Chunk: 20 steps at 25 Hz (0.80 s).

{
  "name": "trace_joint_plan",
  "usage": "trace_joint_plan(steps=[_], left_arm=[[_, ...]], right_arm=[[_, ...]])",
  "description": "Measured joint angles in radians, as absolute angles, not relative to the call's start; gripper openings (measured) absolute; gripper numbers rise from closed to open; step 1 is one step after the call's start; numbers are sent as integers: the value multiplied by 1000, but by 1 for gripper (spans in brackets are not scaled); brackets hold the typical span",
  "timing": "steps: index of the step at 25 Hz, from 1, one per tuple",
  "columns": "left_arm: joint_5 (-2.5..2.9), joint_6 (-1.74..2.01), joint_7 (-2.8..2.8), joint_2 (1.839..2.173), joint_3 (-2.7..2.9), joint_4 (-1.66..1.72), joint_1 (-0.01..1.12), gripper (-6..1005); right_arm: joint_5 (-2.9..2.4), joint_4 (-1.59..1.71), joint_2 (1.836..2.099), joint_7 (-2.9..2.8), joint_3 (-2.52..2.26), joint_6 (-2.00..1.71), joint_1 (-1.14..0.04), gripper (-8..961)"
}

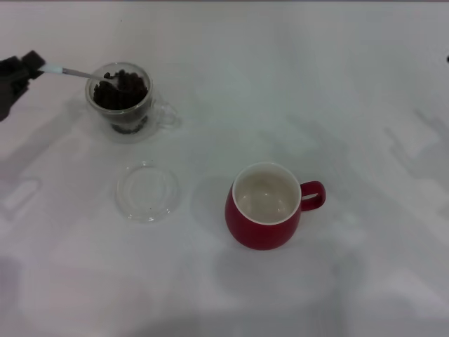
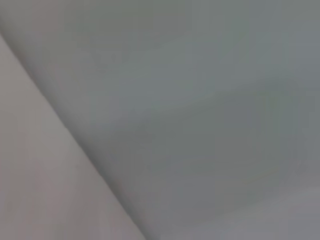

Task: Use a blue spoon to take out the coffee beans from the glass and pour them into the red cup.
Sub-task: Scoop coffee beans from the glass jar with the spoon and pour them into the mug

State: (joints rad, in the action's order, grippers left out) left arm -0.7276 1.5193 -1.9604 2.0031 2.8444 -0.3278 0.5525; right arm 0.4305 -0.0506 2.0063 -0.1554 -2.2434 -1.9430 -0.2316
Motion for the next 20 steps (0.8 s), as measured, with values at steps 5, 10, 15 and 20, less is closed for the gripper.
trace_joint_plan(steps=[5, 10, 15, 20], left_arm=[[-680, 1549, -1958, 2007, 2845, -314, 587, 127], [-608, 1557, -1958, 2007, 2846, -284, 634, 127], [-531, 1560, -1950, 2010, 2846, -255, 699, 127], [-466, 1558, -1927, 2023, 2846, -240, 750, 127]], right_arm=[[430, -51, 2005, -153, -2246, -1942, -251, 647], [429, -51, 2005, -152, -2246, -1942, -265, 647], [430, -53, 2005, -152, -2242, -1942, -274, 647], [433, -52, 2005, -152, -2239, -1941, -275, 647]])
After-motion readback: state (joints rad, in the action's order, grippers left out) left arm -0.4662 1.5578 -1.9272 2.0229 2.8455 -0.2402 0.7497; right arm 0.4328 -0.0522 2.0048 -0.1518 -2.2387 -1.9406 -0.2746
